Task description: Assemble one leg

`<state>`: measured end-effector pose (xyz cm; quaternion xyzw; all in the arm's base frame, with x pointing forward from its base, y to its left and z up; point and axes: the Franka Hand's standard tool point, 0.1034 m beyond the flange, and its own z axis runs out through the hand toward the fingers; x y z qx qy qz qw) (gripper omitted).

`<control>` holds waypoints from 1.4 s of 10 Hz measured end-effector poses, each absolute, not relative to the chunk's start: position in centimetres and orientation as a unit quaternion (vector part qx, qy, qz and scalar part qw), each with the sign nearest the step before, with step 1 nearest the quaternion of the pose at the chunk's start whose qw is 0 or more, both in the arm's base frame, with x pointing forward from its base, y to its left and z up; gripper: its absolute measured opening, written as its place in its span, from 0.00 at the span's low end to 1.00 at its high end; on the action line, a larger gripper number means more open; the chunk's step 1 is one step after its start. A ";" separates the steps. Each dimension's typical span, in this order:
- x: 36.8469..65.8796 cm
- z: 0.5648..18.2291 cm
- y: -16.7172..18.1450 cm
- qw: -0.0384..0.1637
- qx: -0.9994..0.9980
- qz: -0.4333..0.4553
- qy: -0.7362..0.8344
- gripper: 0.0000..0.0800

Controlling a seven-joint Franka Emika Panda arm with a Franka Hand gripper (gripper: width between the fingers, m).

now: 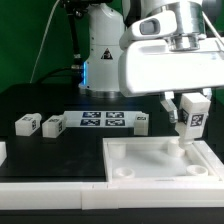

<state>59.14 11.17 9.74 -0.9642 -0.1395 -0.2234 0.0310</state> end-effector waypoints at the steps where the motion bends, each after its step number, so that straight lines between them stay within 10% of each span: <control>1: 59.9 9.5 11.8 0.035 -0.963 -0.226 -0.142 0.36; 14: 61.0 8.3 11.0 0.027 -0.954 -0.250 -0.164 0.36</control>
Offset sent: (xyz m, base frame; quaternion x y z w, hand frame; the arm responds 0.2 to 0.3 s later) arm 0.0000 0.0000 0.0000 0.0000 0.0899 0.0000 0.9960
